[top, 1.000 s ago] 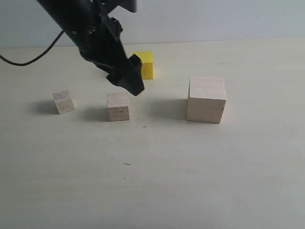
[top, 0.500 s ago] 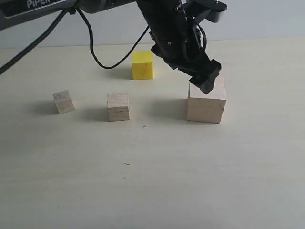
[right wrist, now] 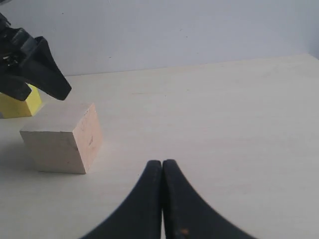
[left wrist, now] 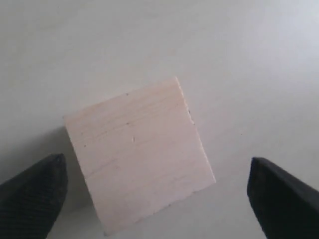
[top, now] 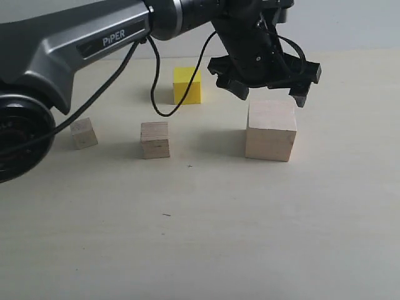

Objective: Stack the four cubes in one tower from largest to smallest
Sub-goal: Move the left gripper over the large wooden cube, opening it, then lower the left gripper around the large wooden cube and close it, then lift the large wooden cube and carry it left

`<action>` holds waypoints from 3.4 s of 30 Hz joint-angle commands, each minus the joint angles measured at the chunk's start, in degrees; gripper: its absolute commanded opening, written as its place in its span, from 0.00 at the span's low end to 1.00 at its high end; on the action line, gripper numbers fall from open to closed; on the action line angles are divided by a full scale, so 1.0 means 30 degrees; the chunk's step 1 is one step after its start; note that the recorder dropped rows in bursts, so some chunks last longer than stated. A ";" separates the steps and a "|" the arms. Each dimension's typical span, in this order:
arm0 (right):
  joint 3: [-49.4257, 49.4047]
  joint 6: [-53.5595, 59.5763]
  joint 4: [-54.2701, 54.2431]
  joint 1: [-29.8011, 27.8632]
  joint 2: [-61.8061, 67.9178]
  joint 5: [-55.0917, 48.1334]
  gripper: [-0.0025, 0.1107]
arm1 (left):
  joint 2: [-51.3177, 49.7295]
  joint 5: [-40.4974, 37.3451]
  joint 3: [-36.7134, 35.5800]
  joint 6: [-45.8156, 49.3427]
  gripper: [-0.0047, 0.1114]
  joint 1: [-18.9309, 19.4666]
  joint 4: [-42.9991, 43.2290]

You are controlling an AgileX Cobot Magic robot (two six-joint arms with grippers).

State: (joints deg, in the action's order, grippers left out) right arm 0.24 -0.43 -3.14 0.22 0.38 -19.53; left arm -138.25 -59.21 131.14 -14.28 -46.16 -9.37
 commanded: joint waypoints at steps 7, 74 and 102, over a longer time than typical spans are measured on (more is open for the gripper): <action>-0.0080 0.0144 0.0095 -0.0133 -0.0126 0.0112 0.02 | -0.0709 0.1324 0.0254 -0.3653 0.85 -0.0760 0.3925; -0.0080 0.0144 0.0106 -0.0133 -0.0126 0.0112 0.02 | -0.3055 0.1254 0.0610 -0.4336 0.81 -0.1954 0.6350; -0.0080 0.0144 0.0104 -0.0133 -0.0126 0.0112 0.02 | 0.0108 -0.2360 0.0610 -0.5405 0.06 -0.1879 1.0158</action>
State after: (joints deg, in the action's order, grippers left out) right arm 0.24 -0.43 -3.14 0.22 0.38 -19.53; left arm -139.69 -65.99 132.50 -27.99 -51.90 18.21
